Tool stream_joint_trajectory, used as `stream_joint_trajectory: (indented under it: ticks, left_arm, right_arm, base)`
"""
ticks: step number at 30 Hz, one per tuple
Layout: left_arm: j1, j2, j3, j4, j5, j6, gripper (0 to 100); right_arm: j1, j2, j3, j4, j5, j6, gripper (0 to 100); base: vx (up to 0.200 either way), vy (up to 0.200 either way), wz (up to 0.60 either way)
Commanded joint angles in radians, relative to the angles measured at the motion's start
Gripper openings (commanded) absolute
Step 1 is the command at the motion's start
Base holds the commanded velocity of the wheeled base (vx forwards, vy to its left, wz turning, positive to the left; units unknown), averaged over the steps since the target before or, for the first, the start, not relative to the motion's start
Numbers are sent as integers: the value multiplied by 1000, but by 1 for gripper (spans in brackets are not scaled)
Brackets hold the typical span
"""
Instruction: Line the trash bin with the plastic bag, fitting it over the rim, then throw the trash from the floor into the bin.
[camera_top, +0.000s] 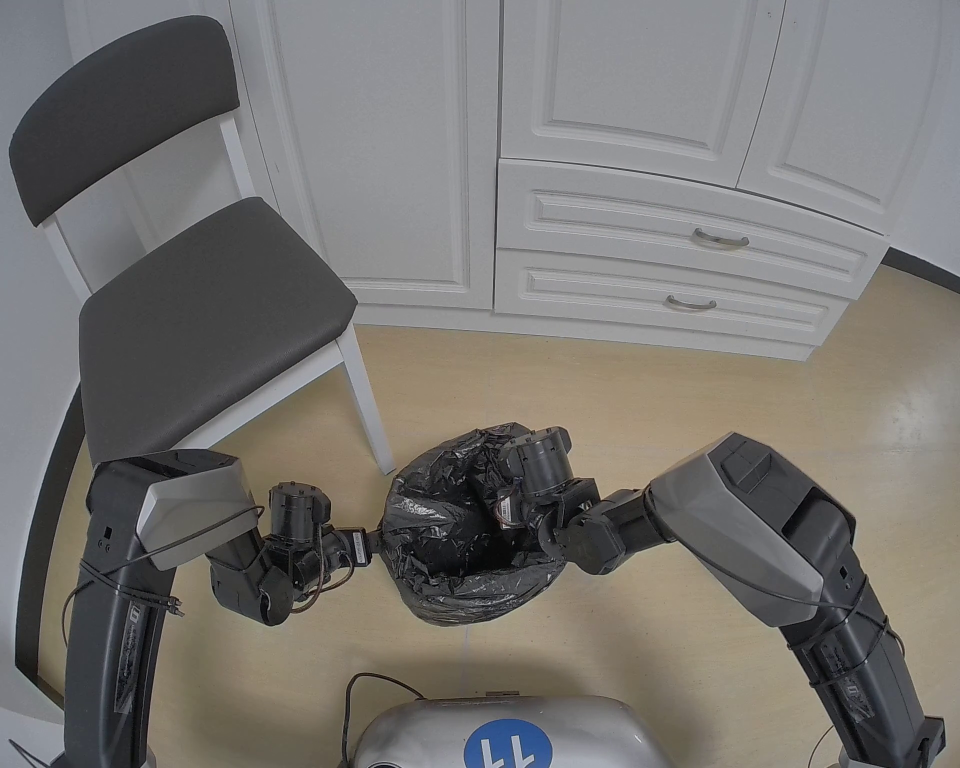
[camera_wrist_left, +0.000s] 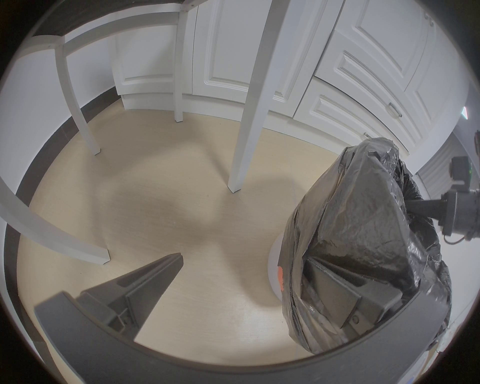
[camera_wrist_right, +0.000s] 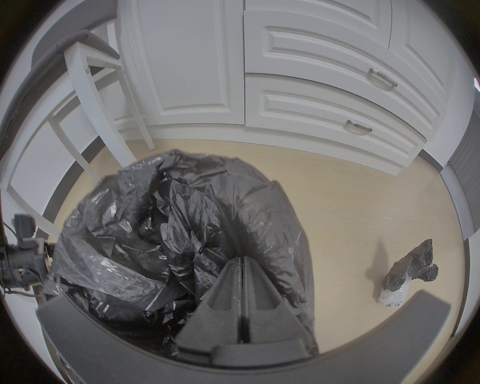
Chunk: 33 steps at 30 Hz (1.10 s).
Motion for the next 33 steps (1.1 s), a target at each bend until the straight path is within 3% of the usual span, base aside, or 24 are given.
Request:
stream_joint_trajectory:
  ticks: [1,24,33]
  left_arm:
    - [0,-1,-1,1,1,0,100]
    - [2,-3,-3,10,-1,-2,100]
    - [2,-3,-1,8,-1,-2,100]
  right_arm:
    - [5,39,-6,-2,-1,0,0]
    - [-77,-110,-15,-2,-19,-47,0]
    - [-86,-69,-15,-2,-18,-46,0]
  base:
    - [0,0,0]
    - [0,0,0]
    - [0,0,0]
